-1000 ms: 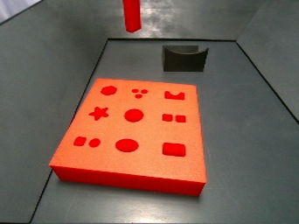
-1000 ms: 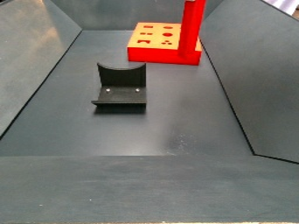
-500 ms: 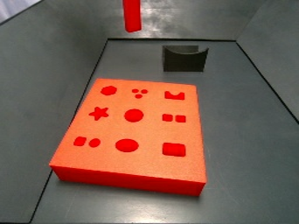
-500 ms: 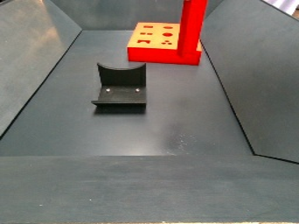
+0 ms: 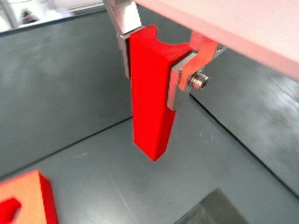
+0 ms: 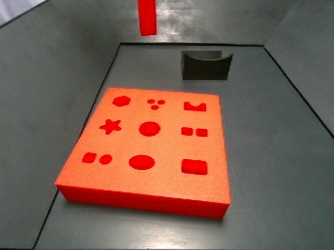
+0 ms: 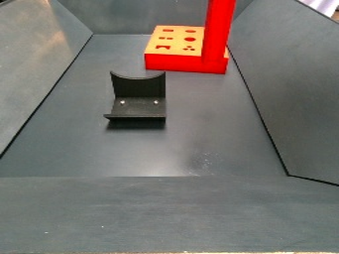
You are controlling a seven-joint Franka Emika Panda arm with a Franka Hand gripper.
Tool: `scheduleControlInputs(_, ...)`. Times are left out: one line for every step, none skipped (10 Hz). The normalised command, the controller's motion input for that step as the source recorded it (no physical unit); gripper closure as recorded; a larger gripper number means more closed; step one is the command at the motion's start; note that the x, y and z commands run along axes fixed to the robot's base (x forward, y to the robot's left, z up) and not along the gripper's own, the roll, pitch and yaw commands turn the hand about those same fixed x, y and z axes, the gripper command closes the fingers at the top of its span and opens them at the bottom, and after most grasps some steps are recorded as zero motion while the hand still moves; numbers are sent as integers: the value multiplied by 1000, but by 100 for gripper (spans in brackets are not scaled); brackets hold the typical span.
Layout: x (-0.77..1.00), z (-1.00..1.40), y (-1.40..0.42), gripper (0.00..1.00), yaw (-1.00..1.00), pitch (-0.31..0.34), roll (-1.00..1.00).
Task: Pick up the arch object. Move up. Place the arch object on the fixture. Regrasp the arch object. Rotate the arch object. Move to above the board. Insert the arch object.
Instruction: Rotate the arch object.
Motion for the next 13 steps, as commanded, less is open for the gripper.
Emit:
scheduleControlInputs(4,6,14,100,-685,67,-151)
scheduleControlInputs(6,8,14,100,-463,66,-150)
scheduleControlInputs(7,9,15,100,-307,65,-149)
scheduleControlInputs(0,-1000,0,100,-182,65,-349)
scheduleControlInputs(15,-1000,3,100,-131,36,-337)
scheduleControlInputs(21,-1000,9,100,-109,10,-312)
scheduleControlInputs(13,-1000,17,100,-78,-34,-250)
scheduleControlInputs(3,-1000,16,100,-62,-66,-204)
scheduleControlInputs(2,-1000,23,100,-56,-77,-179)
scheduleControlInputs(5,-934,28,100,-55,-77,-165)
scheduleControlInputs(7,-687,31,100,-54,-68,-139)
scheduleControlInputs(7,-508,31,100,-52,-61,-119)
scheduleControlInputs(7,-276,32,100,-54,-58,-92)
